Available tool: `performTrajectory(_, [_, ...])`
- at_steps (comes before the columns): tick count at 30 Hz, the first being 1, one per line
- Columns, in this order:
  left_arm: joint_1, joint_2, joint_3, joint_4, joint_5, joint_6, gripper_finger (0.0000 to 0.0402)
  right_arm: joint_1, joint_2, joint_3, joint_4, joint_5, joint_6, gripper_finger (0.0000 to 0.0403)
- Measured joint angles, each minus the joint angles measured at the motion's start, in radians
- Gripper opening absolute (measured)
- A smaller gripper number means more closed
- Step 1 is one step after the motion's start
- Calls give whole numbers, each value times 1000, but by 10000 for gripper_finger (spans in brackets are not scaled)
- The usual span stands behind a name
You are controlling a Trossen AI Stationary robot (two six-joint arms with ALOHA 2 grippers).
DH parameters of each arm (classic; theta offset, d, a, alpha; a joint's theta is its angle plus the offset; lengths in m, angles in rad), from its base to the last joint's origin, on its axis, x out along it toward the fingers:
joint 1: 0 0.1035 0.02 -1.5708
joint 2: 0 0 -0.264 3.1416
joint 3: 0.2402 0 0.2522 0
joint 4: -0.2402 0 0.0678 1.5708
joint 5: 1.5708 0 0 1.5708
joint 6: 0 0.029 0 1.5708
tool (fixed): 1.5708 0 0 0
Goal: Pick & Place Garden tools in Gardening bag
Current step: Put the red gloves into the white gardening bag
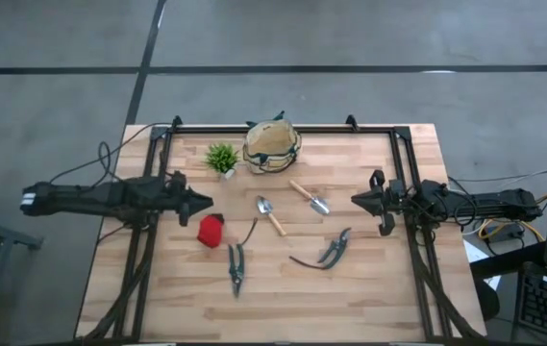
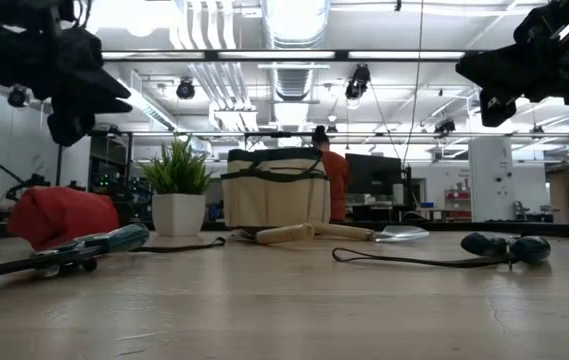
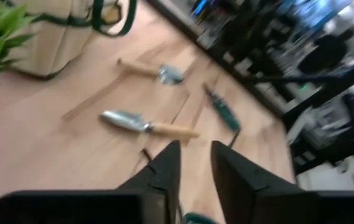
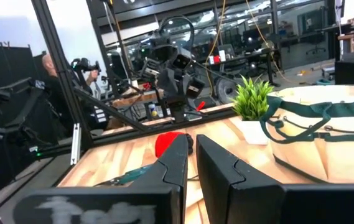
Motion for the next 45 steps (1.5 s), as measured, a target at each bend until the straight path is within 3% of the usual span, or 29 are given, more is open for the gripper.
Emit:
performTrajectory(6, [-1, 148, 120, -120, -1, -37, 183, 0, 1, 0, 0, 0, -1, 29])
performTrajectory(10, [-6, 237, 203, -319, 5, -72, 214, 0, 1, 0, -1, 0, -12, 29])
performTrajectory(15, [-38, 355, 260, -473, 34, -159, 219, 0, 1, 0, -2, 0, -18, 29])
performTrajectory(31, [-126, 671, 265, -397, 42, -241, 218, 0, 1, 0, -2, 0, -33, 29])
performTrajectory(36, [-128, 756, 266, -328, 42, -175, 180, 0, 1, 0, -2, 0, -34, 29])
performTrajectory(43, [-138, 814, 294, -269, 49, -44, 43, 0, 1, 0, -2, 0, -34, 29])
performTrajectory(45, [-140, 808, 310, -269, 54, -13, 24, 0, 1, 0, -2, 0, -34, 29])
